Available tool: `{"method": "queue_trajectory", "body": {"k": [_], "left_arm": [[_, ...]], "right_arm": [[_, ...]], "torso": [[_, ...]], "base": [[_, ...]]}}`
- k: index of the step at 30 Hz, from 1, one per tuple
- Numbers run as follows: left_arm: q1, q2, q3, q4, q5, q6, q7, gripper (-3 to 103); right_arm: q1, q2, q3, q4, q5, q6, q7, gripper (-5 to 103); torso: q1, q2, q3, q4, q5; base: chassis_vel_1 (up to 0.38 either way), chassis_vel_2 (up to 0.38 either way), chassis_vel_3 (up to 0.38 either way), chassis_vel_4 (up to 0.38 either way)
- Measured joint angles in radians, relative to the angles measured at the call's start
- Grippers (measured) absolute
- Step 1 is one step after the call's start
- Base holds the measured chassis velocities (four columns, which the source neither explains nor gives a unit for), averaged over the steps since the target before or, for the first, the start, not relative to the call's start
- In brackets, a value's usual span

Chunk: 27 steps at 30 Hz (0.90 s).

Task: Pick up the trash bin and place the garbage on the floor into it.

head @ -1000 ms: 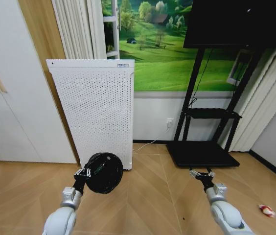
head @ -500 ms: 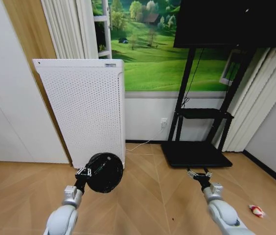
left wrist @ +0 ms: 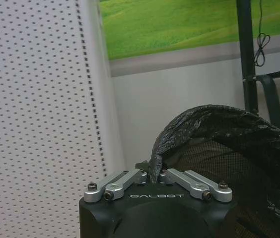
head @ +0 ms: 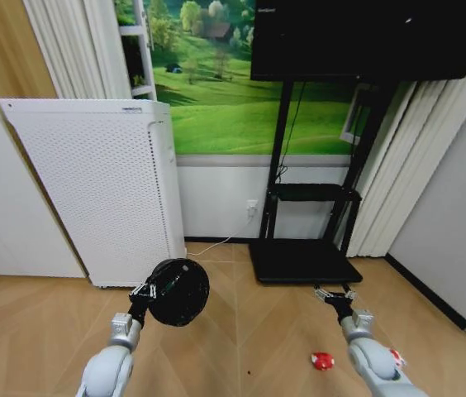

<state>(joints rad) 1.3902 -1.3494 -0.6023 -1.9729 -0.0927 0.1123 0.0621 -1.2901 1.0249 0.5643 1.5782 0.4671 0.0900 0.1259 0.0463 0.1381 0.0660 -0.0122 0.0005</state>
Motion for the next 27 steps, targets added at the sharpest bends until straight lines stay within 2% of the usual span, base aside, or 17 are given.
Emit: {"method": "queue_trajectory", "body": {"k": [4, 5, 6, 13, 16, 17, 21, 24, 27], "left_arm": [[0.003, -0.002, 0.003, -0.001, 0.002, 0.0, 0.0, 4], [0.006, -0.003, 0.005, -0.002, 0.004, 0.0, 0.0, 4], [0.007, -0.003, 0.005, -0.002, 0.005, 0.0, 0.0, 4], [0.014, -0.003, 0.005, -0.002, 0.007, -0.006, 0.0, 4], [0.018, -0.003, 0.004, -0.002, 0.007, -0.009, 0.0, 4], [0.019, -0.002, 0.004, -0.003, 0.007, -0.01, 0.0, 4], [0.021, 0.002, 0.001, -0.003, 0.004, -0.013, 0.0, 4], [0.022, 0.008, -0.001, 0.001, 0.002, -0.017, 0.0, 4], [0.022, 0.012, 0.0, 0.006, 0.002, -0.017, 0.0, 4]], "right_arm": [[0.015, -0.013, -0.006, -0.022, 0.001, 0.0, -0.001, 100], [0.024, -0.019, -0.009, -0.033, 0.004, 0.0, -0.002, 100], [0.026, -0.022, -0.011, -0.036, 0.007, 0.0, -0.002, 100], [0.032, -0.025, -0.012, -0.045, 0.008, -0.017, -0.019, 100], [0.029, -0.02, -0.018, -0.055, -0.012, 0.01, -0.01, 100], [0.028, -0.023, -0.025, -0.064, -0.029, 0.034, -0.015, 100], [0.023, -0.052, -0.049, -0.081, -0.074, 0.05, -0.048, 100], [0.027, -0.117, -0.11, -0.121, -0.16, 0.053, -0.068, 100], [0.031, -0.144, -0.132, -0.138, -0.194, 0.056, -0.076, 100]], "torso": [[0.0, 0.0, 0.0, 0.0002, -0.0002], [0.0, 0.0, 0.0, 0.0015, -0.0004], [0.0, 0.0, 0.0, 0.0015, -0.0006], [0.0, 0.0, 0.0, 0.0006, -0.0008], [0.0, 0.0, 0.0, 0.0007, -0.0005], [0.0, 0.0, 0.0, 0.0003, -0.0005], [0.0, 0.0, 0.0, 0.0002, -0.0004], [0.0, 0.0, 0.0, 0.0004, -0.0004], [0.0, 0.0, 0.0, 0.0007, -0.0004]], "base": [[-0.083, -0.127, 0.117, 0.032], [0.0, 0.0, 0.0, 0.0], [0.0, 0.0, 0.0, 0.0], [0.062, 0.049, -0.05, -0.038], [-0.031, -0.009, 0.029, 0.037], [-0.079, -0.047, 0.072, 0.067], [-0.094, -0.057, 0.077, 0.065], [-0.015, -0.018, 0.006, 0.017], [0.0, 0.0, 0.0, 0.0]]}}
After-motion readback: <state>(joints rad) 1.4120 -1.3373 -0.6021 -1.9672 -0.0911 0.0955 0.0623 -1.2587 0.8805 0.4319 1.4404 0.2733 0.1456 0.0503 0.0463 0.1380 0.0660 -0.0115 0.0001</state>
